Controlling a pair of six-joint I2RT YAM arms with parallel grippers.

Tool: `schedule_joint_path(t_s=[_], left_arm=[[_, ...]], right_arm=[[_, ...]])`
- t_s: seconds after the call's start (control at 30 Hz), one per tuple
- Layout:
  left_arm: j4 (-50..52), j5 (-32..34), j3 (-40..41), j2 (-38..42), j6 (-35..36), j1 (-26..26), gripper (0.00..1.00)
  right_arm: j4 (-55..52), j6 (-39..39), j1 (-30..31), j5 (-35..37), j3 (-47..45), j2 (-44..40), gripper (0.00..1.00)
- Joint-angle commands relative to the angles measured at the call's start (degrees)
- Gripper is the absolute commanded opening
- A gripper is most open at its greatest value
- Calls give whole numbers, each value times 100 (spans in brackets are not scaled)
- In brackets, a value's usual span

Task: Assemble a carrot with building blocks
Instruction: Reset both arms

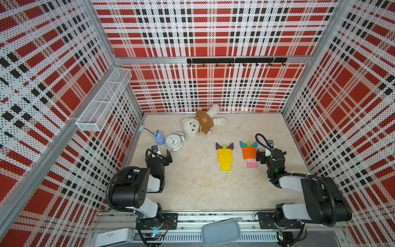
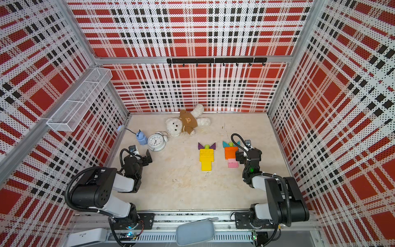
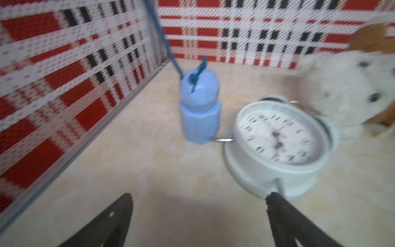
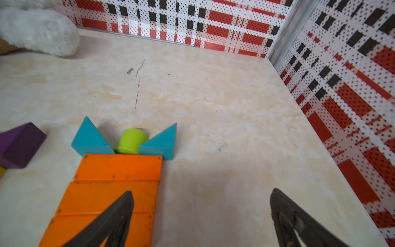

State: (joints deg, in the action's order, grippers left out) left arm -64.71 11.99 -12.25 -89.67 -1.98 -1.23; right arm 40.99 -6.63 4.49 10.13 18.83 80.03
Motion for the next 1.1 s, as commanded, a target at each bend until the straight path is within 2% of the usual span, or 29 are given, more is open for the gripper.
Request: schedule_joint_path(t_s=[0.0,0.1,0.13,0.2,0.27,0.33,0.43,0.77,0.87,1.07], left_arm=[[-712,-581,-200,-189,135,-3,99],[-357,-761,-335,-114,-4,141,100],[-229,-918,-409,-123,10,169,99],[273,-1126,-633,-60,42,196,100],[436,-1072,-736,-71,91,142,99],[518,-953,-777,-68,102,111,100],[635,-782,-831,-51,136,43,99],[762,-868,-907,-60,204,7,99],[1117,-527,-1095,-64,395,-220,99],[1083,-691,-1060,-51,330,-134,99]], right_arm=[[1003,188,-38,-266,81,263,100],[2216,127,-45,-336,-141,1124,99],[2748,113,-52,-151,-165,1332,100],[1778,366,-83,11,-5,965,100],[1832,266,-89,-27,175,1190,100],[1147,302,-93,-78,362,1031,100],[1219,331,-177,-206,394,1094,99],[1292,316,-177,-209,367,1112,100],[1293,321,-177,-213,367,1112,100],[1313,320,-177,-209,367,1111,100]])
